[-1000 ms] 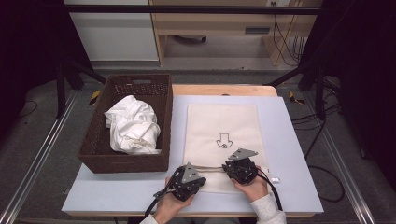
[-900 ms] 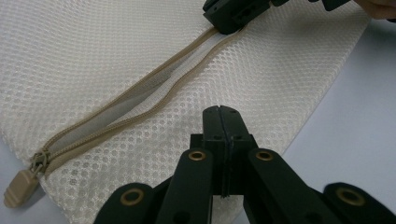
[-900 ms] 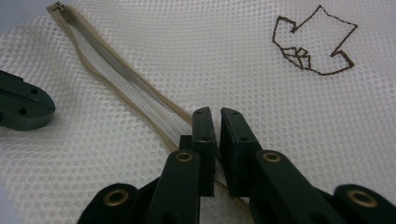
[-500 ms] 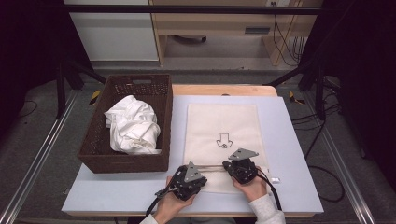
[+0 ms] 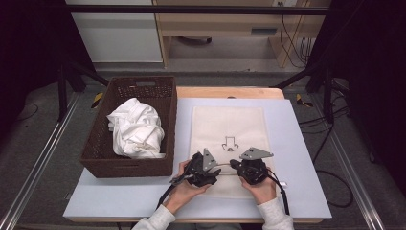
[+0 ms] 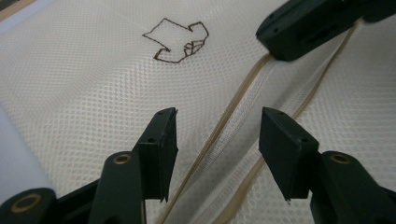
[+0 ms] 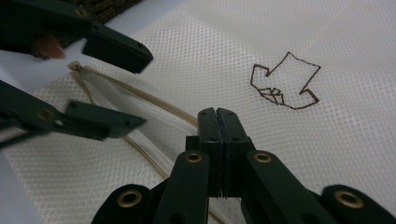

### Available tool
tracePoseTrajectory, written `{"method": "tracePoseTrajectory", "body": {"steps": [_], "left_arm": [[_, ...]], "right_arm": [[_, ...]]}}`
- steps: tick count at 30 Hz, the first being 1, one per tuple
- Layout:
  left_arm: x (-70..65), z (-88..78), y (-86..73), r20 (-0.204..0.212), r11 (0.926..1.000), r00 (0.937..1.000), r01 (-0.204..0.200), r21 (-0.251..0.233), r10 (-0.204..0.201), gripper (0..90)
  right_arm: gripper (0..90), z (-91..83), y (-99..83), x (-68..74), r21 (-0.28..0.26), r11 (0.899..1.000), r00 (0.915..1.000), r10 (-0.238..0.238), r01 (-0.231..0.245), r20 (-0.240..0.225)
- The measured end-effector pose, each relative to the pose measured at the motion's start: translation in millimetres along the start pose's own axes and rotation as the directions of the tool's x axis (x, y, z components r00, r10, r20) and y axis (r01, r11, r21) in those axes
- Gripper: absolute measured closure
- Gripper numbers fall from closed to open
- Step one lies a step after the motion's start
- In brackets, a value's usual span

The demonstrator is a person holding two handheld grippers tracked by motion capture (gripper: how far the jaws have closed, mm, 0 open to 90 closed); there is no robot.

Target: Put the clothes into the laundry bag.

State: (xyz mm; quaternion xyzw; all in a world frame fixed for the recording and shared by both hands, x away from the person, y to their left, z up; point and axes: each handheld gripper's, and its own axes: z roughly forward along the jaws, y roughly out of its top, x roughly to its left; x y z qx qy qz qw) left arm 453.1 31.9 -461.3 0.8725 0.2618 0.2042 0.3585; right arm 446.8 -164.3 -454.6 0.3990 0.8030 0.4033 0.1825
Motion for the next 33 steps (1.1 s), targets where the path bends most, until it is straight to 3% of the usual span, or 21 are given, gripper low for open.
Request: {"method": "tracePoseTrajectory", "body": {"steps": [2,3,5,6,7,10,12,13,14,15,16,18,21,24,25,26,27,30,31,33], "left_arm": [[-0.2,8.8,-0.3,-0.002,0.9998,1.0,0.003,0.022,-0.003,48.4],[-0.1,14.9,-1.6,-0.018,0.9993,0.9998,0.008,0.038,-0.008,58.1],[0.9,16.3,-2.3,-0.024,0.999,0.9997,0.013,0.042,-0.012,68.6],[1.7,16.3,-2.6,-0.024,0.999,0.9996,0.015,0.042,-0.014,68.6],[2.5,16.0,-2.8,-0.028,0.9992,0.9994,0.019,0.035,-0.018,77.0],[4.4,13.0,-2.1,-0.021,0.9994,0.9993,0.03,0.017,-0.03,82.4],[5.4,11.8,-1.5,-0.015,0.9987,0.9987,0.049,0.008,-0.049,83.8],[7.6,10.9,-1.2,-0.006,0.9973,0.9973,0.073,0.001,-0.073,83.8],[7.6,10.9,-1.2,-0.006,0.9973,0.9973,0.073,0.001,-0.073,83.8],[10.4,9.6,-0.5,0.006,0.995,0.995,0.099,-0.009,-0.099,83.8],[10.4,9.6,-0.5,0.006,0.995,0.995,0.099,-0.009,-0.099,83.8],[12.7,7.3,0.7,0.017,0.9918,0.9921,0.125,-0.026,-0.125,83.8],[15.1,4.7,1.9,0.029,0.9883,0.9886,0.148,-0.035,-0.147,83.6],[16.0,3.0,1.8,0.036,0.9879,0.9883,0.149,-0.042,-0.148,83.3],[15.8,2.7,1.6,0.036,0.988,0.9884,0.149,-0.041,-0.148,83.0],[15.5,2.5,1.1,0.04,0.9877,0.9881,0.15,-0.044,-0.148,83.0],[14.7,2.3,0.7,0.047,0.9871,0.9874,0.153,-0.046,-0.151,81.9],[13.3,1.5,0.5,0.05,0.9867,0.9871,0.154,-0.051,-0.152,79.4],[12.8,0.1,0.7,0.056,0.9855,0.9859,0.16,-0.056,-0.157,72.5],[11.3,-12.1,1.3,0.081,0.9803,0.9823,0.176,-0.089,-0.169,67.2]], "right_arm": [[90.0,-1.1,0.4,-1.3,-0.012,1.0,1.0,0.006,-0.006,-0.004],[90.0,-2.6,0.7,-1.7,-0.016,1.0,0.9999,0.015,-0.015,-0.007],[90.0,-3.1,0.9,-1.9,-0.018,1.0,0.9998,0.017,-0.017,-0.01],[90.0,-3.1,0.9,-1.9,-0.018,1.0,0.9998,0.017,-0.017,-0.01],[90.0,-2.6,0.7,-1.6,-0.014,1.0,0.9998,0.015,-0.015,-0.011],[89.7,-1.2,0.4,-0.5,-0.009,1.0,1.0,0.006,-0.007,-0.005],[85.1,-1.6,0.2,0.3,-0.018,1.0,0.9999,0.01,-0.01,0.005],[72.6,-3.8,-0.1,1.0,-0.034,0.999,0.9997,0.004,-0.003,0.024],[72.6,-3.8,-0.1,1.0,-0.034,0.999,0.9997,0.004,-0.003,0.024],[60.7,-5.4,-1.2,3.0,-0.044,0.999,0.9979,-0.025,0.028,0.06],[60.7,-5.4,-1.2,3.0,-0.044,0.999,0.9979,-0.025,0.028,0.06],[52.6,-5.0,-2.7,6.3,-0.049,0.997,0.9951,-0.049,0.053,0.086],[48.8,5.9,-6.3,9.9,0.004,0.998,0.9922,-0.068,0.068,0.104],[51.4,10.4,-8.3,9.5,0.021,0.997,0.9897,-0.07,0.068,0.125],[57.3,12.6,-9.7,7.6,0.033,0.998,0.9871,-0.058,0.054,0.149],[57.3,12.6,-9.7,7.6,0.033,0.998,0.9871,-0.058,0.054,0.149],[65.0,13.0,-10.6,4.8,0.032,0.999,0.9885,-0.039,0.035,0.146],[72.1,12.8,-10.5,4.3,0.027,0.999,0.9891,-0.026,0.022,0.145],[80.0,12.7,-10.3,2.8,0.021,0.999,0.9892,-0.027,0.024,0.144],[85.3,11.5,-9.7,1.6,0.015,1.0,0.9898,-0.016,0.014,0.142]]}}
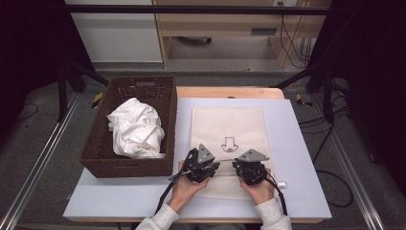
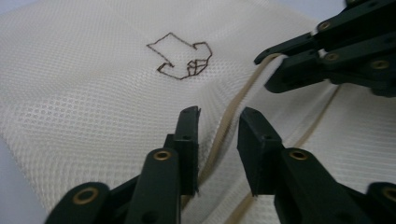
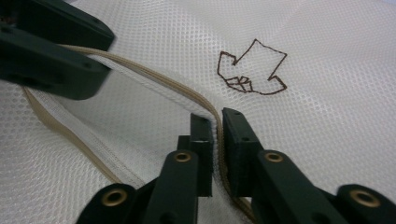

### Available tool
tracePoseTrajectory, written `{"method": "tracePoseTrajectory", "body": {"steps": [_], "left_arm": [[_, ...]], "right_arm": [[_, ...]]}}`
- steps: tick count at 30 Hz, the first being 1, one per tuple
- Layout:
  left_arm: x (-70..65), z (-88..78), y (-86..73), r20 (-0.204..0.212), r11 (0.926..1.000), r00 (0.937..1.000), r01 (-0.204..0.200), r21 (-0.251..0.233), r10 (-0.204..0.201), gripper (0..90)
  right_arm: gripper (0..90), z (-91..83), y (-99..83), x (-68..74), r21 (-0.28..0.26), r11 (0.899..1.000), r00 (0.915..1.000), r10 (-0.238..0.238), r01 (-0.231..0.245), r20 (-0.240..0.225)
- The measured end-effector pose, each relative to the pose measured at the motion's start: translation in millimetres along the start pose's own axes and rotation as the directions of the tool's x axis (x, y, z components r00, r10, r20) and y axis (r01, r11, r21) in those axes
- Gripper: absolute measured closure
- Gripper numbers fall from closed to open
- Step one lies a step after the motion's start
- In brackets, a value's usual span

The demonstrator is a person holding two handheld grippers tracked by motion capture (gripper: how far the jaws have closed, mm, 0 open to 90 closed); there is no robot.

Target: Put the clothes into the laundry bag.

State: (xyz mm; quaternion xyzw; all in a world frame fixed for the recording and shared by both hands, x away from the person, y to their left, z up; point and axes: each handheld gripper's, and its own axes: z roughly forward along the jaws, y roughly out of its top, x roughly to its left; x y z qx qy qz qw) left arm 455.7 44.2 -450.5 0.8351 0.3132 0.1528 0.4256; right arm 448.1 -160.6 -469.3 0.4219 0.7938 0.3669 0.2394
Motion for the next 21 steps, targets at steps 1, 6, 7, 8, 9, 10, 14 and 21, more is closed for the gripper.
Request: {"method": "tracePoseTrajectory", "body": {"steps": [1,6,7,8,9,10,14,21], "left_arm": [[0.0,0.0,0.0,0.0,1.0,1.0,0.0,0.0,0.0,65.1],[-8.8,-41.9,-3.6,-0.001,0.9981,0.9997,-0.025,-0.057,0.025,73.7],[-8.8,-41.9,-3.6,-0.001,0.9981,0.9997,-0.025,-0.057,0.025,76.6],[-10.7,-45.7,-7.6,0.005,0.9986,0.9994,-0.035,-0.039,0.035,76.6],[-11.7,-47.1,-10.8,0.011,0.9989,0.9992,-0.038,-0.029,0.038,80.8],[-14.4,-48.4,-21.1,0.022,0.9988,0.9986,-0.048,-0.008,0.048,85.4],[-16.3,-44.4,-39.2,0.044,0.9976,0.9976,-0.055,0.043,0.053,89.0],[-14.0,-34.0,-64.9,0.061,0.9948,0.9978,-0.031,0.097,0.025,89.4]], "right_arm": [[85.3,0.0,0.0,0.0,0.0,1.0,1.0,0.0,0.0,0.0],[86.7,-2.5,1.5,-4.4,-0.015,0.999,0.9992,0.038,-0.038,-0.008],[86.7,-2.5,1.5,-4.4,-0.015,0.999,0.9992,0.038,-0.038,-0.008],[86.7,-3.1,2.3,-4.3,-0.017,0.999,0.9987,0.05,-0.05,-0.01],[86.7,-3.9,3.0,-4.7,-0.021,0.998,0.9984,0.054,-0.054,-0.014],[86.7,-5.8,4.1,-6.0,-0.03,0.998,0.9985,0.053,-0.054,-0.015],[86.6,-9.0,5.8,-7.6,-0.057,0.997,0.9983,0.056,-0.057,-0.018],[86.9,-12.0,9.4,-8.0,-0.082,0.995,0.9976,0.061,-0.063,-0.034]]}}
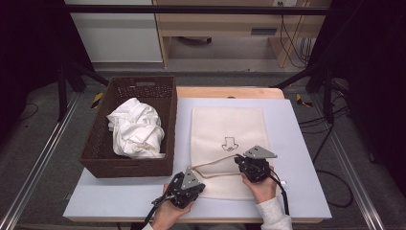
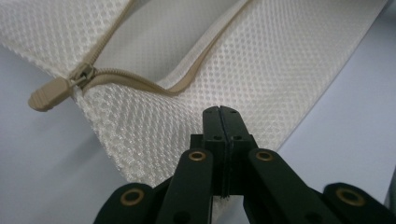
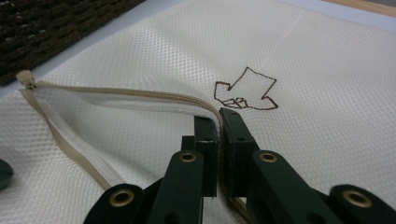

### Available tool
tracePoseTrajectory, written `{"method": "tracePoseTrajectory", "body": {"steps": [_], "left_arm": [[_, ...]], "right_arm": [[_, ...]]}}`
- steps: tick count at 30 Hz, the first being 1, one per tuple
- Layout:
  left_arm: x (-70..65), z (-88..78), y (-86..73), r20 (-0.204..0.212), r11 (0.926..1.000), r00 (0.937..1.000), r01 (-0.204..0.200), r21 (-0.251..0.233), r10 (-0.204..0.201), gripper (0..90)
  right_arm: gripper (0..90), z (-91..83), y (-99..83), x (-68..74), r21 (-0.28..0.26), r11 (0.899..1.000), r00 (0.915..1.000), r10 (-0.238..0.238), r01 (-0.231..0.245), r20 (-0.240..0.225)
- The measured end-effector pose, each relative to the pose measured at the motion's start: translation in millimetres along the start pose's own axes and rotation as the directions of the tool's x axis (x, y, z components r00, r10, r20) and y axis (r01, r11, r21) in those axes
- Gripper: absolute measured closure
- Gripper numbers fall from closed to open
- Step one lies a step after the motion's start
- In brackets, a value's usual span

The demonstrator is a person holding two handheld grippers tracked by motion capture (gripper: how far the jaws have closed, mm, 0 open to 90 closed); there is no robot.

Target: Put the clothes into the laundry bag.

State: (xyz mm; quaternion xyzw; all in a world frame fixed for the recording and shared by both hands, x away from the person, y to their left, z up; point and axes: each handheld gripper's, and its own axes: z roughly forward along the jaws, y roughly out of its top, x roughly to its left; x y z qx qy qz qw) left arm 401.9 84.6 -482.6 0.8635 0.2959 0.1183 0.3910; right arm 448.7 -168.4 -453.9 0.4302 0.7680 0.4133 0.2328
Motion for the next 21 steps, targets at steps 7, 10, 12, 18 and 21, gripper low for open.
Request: {"method": "tracePoseTrajectory", "body": {"steps": [7,10,12,18,21], "left_arm": [[-1.2,0.1,-1.7,-0.009,1.0,1.0,0.004,-0.009,-0.004,89.4],[-1.5,0.1,-1.9,-0.011,0.9999,0.9999,0.005,-0.01,-0.005,89.4],[-2.1,0.1,-1.8,-0.017,1.0,0.9999,-0.001,-0.009,0.0,89.4],[-3.7,0.3,-1.2,-0.026,0.9999,0.9996,-0.01,-0.006,0.01,89.4],[-4.3,0.3,-0.6,-0.03,0.9999,0.9995,-0.014,-0.003,0.014,89.3]], "right_arm": [[86.9,-8.3,12.3,-2.2,-0.069,0.998,0.9998,0.014,-0.015,-0.012],[86.8,-10.3,15.9,-2.4,-0.087,0.996,0.9998,0.018,-0.019,-0.011],[86.8,-11.7,18.9,-2.4,-0.102,0.995,0.9998,0.02,-0.021,-0.008],[86.8,-18.6,26.5,-3.2,-0.16,0.987,0.9998,0.017,-0.015,0.007],[86.9,-20.1,28.4,-3.1,-0.179,0.984,0.9999,0.014,-0.012,0.007]]}}
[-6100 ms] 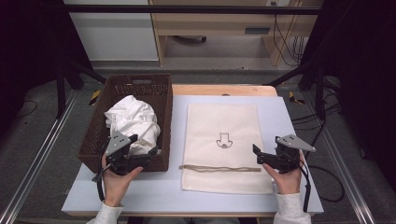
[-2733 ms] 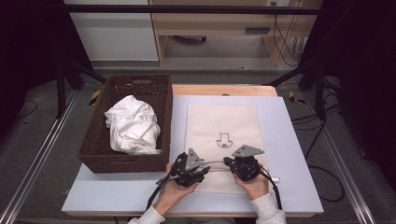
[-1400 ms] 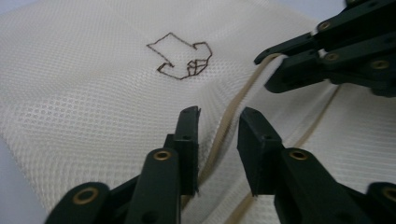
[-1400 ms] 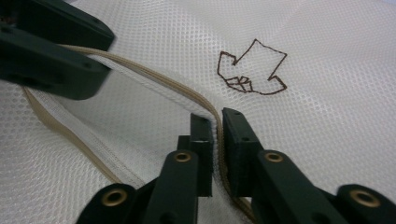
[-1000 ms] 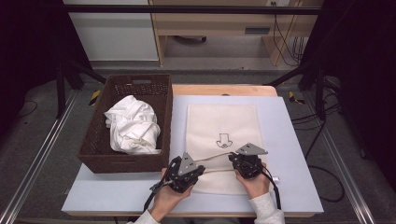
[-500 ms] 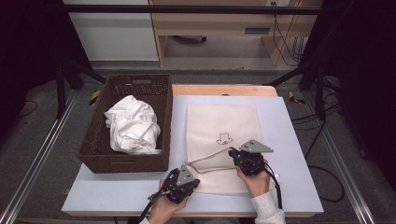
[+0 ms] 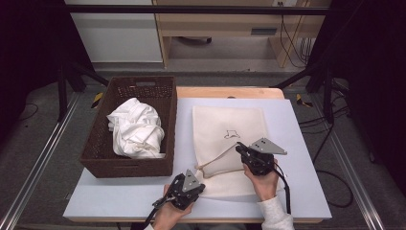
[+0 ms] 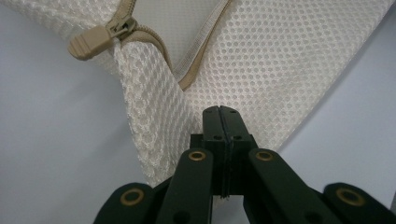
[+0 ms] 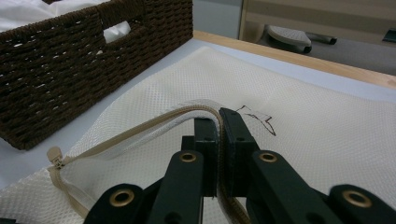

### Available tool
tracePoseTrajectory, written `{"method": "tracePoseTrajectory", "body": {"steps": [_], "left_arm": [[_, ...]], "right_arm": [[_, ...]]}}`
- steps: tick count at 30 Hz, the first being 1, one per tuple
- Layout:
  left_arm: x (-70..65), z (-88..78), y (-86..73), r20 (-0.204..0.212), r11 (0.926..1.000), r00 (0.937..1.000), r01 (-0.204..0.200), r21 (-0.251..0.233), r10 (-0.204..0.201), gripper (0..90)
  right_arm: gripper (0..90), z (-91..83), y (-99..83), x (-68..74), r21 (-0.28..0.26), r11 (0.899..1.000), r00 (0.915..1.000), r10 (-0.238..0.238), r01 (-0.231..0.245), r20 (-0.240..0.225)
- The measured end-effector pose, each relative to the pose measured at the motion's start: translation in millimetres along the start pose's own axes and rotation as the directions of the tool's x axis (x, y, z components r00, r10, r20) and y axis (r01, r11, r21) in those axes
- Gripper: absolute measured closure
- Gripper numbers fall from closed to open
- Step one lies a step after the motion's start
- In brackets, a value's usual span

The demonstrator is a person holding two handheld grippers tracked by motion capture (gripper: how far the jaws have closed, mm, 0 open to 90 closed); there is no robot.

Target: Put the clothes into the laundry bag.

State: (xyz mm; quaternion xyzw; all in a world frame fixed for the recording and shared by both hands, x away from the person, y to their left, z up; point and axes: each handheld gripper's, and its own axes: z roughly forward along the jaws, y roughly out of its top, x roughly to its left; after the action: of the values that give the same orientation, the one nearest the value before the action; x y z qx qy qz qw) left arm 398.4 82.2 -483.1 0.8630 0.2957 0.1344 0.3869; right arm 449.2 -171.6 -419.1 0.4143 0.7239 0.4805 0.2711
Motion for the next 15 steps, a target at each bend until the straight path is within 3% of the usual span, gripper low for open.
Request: {"method": "tracePoseTrajectory", "body": {"steps": [5,9,15], "left_arm": [[-0.7,-0.4,0.5,-0.002,1.0,1.0,-0.002,-0.004,0.002,88.3],[-0.4,-2.7,0.7,0.001,0.9999,1.0,-0.003,-0.014,0.003,80.9],[8.2,-27.2,6.9,0.021,0.9942,0.999,0.041,-0.099,-0.039,69.9]], "right_arm": [[86.8,-0.3,0.2,0.4,-0.008,1.0,1.0,0.004,-0.004,0.007],[86.7,0.0,-1.1,1.0,-0.001,1.0,1.0,0.0,0.0,0.007],[86.6,0.1,-5.5,-1.6,0.015,1.0,0.9999,0.006,-0.006,0.01]]}}
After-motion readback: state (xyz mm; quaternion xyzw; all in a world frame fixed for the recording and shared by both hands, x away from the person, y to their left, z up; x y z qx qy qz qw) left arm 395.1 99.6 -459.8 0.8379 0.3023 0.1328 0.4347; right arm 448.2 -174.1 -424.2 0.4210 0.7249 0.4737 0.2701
